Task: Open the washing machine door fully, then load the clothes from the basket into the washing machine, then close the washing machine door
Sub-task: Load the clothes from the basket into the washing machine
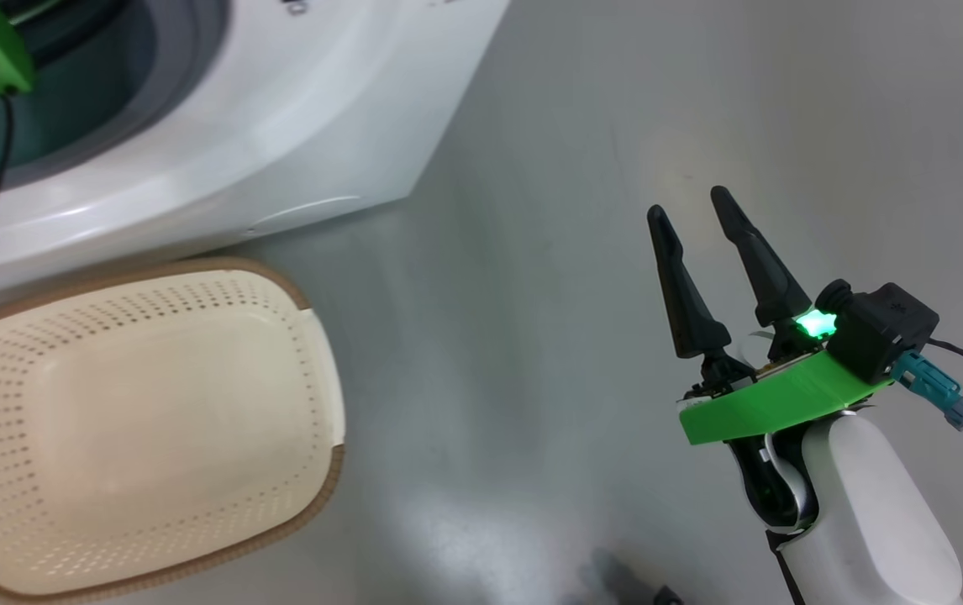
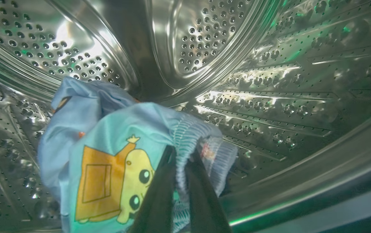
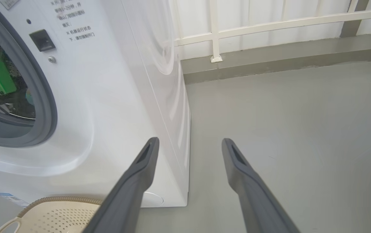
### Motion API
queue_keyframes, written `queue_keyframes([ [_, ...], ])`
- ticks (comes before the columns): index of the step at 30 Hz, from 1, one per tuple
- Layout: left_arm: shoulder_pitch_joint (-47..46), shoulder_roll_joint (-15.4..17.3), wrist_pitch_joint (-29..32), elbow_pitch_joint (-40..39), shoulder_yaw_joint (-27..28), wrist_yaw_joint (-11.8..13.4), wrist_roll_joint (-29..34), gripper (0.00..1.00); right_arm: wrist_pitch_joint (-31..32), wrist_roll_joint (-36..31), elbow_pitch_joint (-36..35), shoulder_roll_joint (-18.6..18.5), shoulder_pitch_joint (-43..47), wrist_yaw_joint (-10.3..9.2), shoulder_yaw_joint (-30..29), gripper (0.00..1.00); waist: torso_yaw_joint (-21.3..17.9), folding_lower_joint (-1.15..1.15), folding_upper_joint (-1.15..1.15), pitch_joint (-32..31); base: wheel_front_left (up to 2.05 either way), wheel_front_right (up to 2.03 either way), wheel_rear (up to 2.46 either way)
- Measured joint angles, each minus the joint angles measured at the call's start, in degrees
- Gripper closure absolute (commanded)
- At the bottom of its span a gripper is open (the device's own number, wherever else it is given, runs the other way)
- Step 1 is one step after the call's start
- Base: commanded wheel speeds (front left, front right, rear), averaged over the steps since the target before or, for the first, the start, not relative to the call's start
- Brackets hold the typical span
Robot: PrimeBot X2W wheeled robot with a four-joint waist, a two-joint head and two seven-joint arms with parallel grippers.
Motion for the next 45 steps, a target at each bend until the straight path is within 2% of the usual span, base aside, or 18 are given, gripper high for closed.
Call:
queue_keyframes([
  [2, -1.62, 0.47, -0.31, 2.09, -0.31, 0.49, 0.32, 1.0, 0.0, 0.0, 0.03, 0.08, -0.02, 0.0, 0.15, 0.0, -0.84, 0.0, 0.0, 0.33, 0.0, 0.0, 0.0],
  [3, -2.2, 0.67, -0.31, 3.12, -0.53, 0.6, 0.6, 0.78, 0.0, 0.0, 0.07, 0.1, -0.02, 0.0, 0.25, 0.0, -1.24, 0.0, 0.0, 0.46, 0.0, 0.0, 0.0],
  [4, -3.04, 1.21, -0.19, 5.39, -0.97, 1.11, 1.2, 0.51, 0.0, 0.0, 0.15, 0.21, -0.05, 0.0, 0.37, 0.0, -2.04, 0.0, 0.0, 0.57, 0.0, 0.0, 0.0],
  [5, -3.31, 1.35, 0.38, 6.67, -1.01, 1.25, 1.19, 0.0, 0.0, 0.0, 0.19, 0.23, -0.05, 0.0, 0.37, 0.0, -2.37, 0.0, 0.0, 0.57, 0.0, 0.0, 0.0],
  [11, -4.42, 0.71, 1.58, 10.71, -1.42, 1.52, 1.14, 0.0, 0.0, 0.0, 0.33, 0.31, -0.04, 0.0, 0.11, 0.0, -2.5, 0.0, 0.0, -0.09, 0.0, 0.0, 0.0],
  [21, -3.66, -1.04, -4.98, 12.15, -2.24, -0.09, -0.12, 0.0, 0.0, -0.29, 0.75, 0.01, -0.02, 0.0, -0.2, 0.0, 0.43, 0.0, 0.0, -1.75, 0.0, 0.0, 0.0],
  [28, 0.7, -2.36, -7.98, 11.61, -1.91, -1.02, -2.23, 0.0, 0.0, -0.54, 1.18, -0.68, 0.28, 0.0, -0.3, 0.0, 2.53, 0.0, 0.0, -3.99, 0.0, 0.0, 0.0],
  [33, 4.05, -2.3, -8.5, 7.87, -2.1, -1.1, -2.52, 0.0, 0.0, -0.54, 1.68, -1.71, 0.43, 0.0, -0.32, 0.0, 3.79, 0.0, 0.0, -5.92, 0.0, 0.0, 0.0],
  [45, 18.29, -2.43, -8.87, -9.36, 0.04, -0.58, -2.97, 0.0, 0.0, -0.53, 2.2, -2.03, 2.54, 0.0, -0.34, 0.0, 6.11, 0.0, 0.0, -10.18, 0.0, 0.0, 0.0],
])
